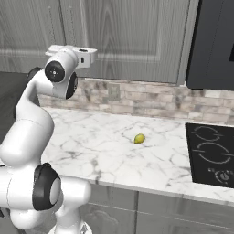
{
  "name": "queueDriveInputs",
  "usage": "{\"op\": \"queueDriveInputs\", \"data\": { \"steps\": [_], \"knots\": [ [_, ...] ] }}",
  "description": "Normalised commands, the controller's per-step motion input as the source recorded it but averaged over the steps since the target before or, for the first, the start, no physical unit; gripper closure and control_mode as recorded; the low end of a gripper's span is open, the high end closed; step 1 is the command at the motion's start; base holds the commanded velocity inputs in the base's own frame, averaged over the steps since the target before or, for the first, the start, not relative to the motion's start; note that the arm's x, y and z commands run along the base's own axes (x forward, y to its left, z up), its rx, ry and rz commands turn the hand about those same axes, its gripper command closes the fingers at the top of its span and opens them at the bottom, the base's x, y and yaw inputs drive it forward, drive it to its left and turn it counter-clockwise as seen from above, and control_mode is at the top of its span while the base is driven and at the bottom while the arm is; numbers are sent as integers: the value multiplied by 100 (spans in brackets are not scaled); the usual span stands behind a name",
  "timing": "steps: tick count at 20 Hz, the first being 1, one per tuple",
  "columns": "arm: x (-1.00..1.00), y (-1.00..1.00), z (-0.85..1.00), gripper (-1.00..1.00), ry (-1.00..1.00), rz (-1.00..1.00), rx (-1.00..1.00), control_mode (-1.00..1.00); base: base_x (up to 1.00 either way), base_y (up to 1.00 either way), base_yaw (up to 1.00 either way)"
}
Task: Pick the sponge and sponge from the cabinet and place them on the counter.
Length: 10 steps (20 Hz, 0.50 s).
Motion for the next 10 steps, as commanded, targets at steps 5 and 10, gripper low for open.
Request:
{"op": "queueDriveInputs", "data": {
  "steps": [5,10],
  "knots": [
    [51,0,0,-100,0,0,-1,-100,0,0,0],
    [52,0,0,-100,0,0,-1,-100,0,0,0]
  ]
}}
